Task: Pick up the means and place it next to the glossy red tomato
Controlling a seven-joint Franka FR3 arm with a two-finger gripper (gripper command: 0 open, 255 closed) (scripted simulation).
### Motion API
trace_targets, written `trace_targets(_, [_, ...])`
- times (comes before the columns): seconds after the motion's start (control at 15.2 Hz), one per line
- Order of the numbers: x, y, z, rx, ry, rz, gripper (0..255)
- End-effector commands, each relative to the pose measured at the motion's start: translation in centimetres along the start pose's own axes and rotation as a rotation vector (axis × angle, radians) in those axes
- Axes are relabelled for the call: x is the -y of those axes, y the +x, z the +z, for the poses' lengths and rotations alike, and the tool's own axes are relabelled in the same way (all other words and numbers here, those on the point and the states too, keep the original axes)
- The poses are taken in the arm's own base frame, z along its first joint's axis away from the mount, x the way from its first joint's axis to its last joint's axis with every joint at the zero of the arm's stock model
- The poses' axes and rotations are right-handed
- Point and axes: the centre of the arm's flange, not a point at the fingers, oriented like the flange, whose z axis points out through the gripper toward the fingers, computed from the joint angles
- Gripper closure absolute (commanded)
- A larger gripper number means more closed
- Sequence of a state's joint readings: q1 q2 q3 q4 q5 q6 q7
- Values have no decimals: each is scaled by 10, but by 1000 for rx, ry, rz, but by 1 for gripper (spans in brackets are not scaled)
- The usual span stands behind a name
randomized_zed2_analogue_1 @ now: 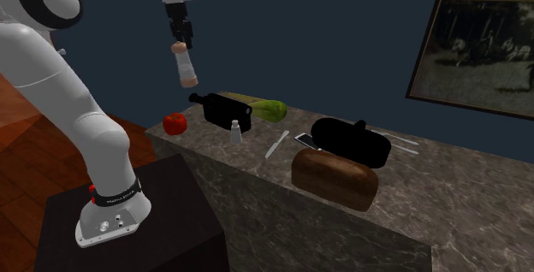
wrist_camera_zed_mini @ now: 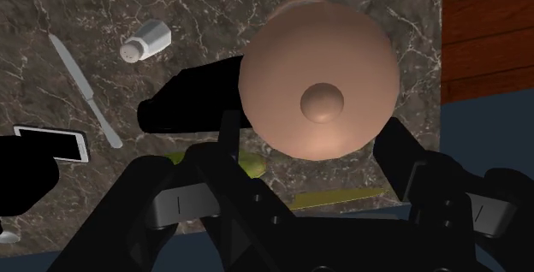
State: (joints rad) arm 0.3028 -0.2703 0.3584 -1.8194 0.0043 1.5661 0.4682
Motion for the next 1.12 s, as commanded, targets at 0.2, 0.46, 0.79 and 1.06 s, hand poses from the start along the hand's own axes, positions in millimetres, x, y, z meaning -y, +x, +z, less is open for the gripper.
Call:
trace_targets(0.2, [57, -31, -16, 0, 0, 1, 255])
trace_targets(0.46, [103, -54, -28, 0, 0, 1, 255])
trace_targets(0.79, [155, -80, -36, 0, 0, 1, 255])
trace_targets(1.06, [157, -81, -15, 0, 0, 1, 255])
